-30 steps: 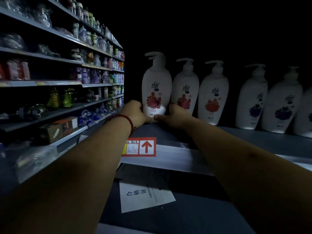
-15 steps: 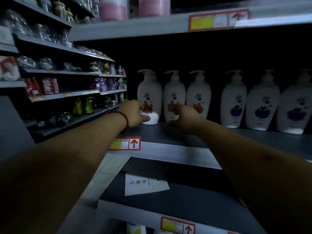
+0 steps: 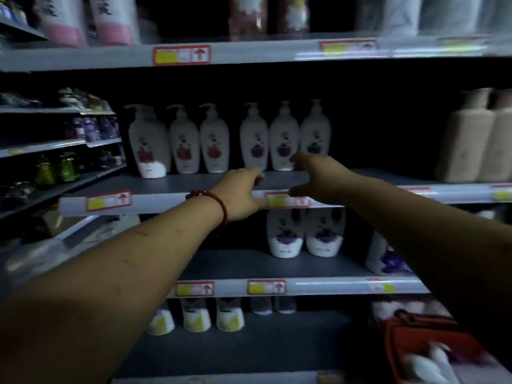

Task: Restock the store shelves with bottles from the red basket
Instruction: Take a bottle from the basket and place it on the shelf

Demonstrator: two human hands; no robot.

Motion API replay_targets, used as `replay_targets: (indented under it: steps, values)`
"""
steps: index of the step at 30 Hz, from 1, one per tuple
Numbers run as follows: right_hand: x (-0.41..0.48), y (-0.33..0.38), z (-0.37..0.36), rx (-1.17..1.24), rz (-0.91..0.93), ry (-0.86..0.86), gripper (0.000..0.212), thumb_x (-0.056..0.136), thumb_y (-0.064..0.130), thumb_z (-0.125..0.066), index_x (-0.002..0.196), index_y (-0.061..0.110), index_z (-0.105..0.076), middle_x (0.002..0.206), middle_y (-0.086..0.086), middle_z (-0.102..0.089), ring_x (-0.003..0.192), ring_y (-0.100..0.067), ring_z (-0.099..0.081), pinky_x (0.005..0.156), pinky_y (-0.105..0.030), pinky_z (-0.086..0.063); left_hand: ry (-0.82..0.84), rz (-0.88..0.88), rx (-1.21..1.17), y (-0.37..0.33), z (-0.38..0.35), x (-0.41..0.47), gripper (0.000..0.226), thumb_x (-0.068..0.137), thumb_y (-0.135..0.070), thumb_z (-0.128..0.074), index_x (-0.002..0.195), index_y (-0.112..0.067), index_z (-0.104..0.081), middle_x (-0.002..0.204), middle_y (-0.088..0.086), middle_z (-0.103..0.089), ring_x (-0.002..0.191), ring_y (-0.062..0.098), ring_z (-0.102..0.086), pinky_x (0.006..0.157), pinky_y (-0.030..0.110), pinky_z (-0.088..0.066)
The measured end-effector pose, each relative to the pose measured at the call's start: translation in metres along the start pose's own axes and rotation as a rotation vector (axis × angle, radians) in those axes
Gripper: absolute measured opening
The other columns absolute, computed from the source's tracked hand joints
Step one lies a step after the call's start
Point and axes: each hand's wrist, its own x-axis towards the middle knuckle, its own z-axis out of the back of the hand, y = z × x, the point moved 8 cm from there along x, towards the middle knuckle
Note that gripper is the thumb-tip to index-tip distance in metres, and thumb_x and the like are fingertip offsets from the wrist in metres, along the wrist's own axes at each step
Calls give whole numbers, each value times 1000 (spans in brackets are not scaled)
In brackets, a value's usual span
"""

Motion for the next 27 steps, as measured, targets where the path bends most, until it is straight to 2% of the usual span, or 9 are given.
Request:
replay_targets:
  steps: [2,5,10,14,18,21,25,27]
  values:
    - [-33,-39,5,-6,-46,21,72,80,29,-78,141,12,-43,140,-9,-54,126,-27,-52,99,-29,-40,0,-63,-29,-38,-26,2,49,84,-37,-71,126,-16,-57,129,6,-61,117,24,-57,94,25,-44]
    - [-78,-96,7,15,-131,33,70,80,26,-79,140,16,-46,138,-4,-56,124,-25,-54,98,-29,-41,52,-123,-93,-85,-74,10,52,83,-37,-72,129,-19,-55,129,3,-60,115,23,-57,98,35,-47]
    - [-137,-183,-6,49,-243,4,68,78,26,-82,136,13,-50,133,-6,-60,120,-28,-58,99,-41,-47,172,-226,-121,-145,-164,24,58,81,-39,-75,131,-16,-53,132,5,-57,121,23,-55,100,32,-45]
    - [-183,-243,-36,95,-357,7,69,76,24,-83,136,12,-51,133,-8,-61,120,-27,-59,101,-40,-47,268,-261,-162,-176,-234,25,60,80,-41,-75,131,-16,-54,133,6,-58,118,23,-56,99,34,-46]
    - [-229,-286,-72,110,-457,49,67,77,26,-82,135,13,-52,133,-7,-61,120,-25,-58,97,-31,-46,382,-293,-195,-199,-303,12,62,79,-37,-77,132,-17,-54,132,6,-59,117,22,-57,97,28,-45]
    - [-258,-309,-97,122,-504,74,67,77,25,-82,136,12,-52,131,-7,-61,119,-25,-59,95,-28,-43,447,-295,-225,-210,-348,1,62,77,-40,-78,131,-20,-54,129,4,-60,114,21,-57,95,29,-45]
    - [-291,-334,-123,131,-591,94,64,77,22,-82,133,11,-53,128,-10,-64,118,-27,-59,94,-30,-44,516,-295,-242,-224,-400,-14,61,77,-41,-77,130,-20,-56,129,2,-59,116,20,-56,96,28,-43]
    - [-312,-348,-136,157,-663,44,61,77,22,-81,131,11,-54,124,-10,-65,114,-27,-61,92,-30,-45,515,-269,-305,-226,-424,-24,59,76,-40,-78,128,-19,-58,127,1,-62,114,18,-58,93,24,-42]
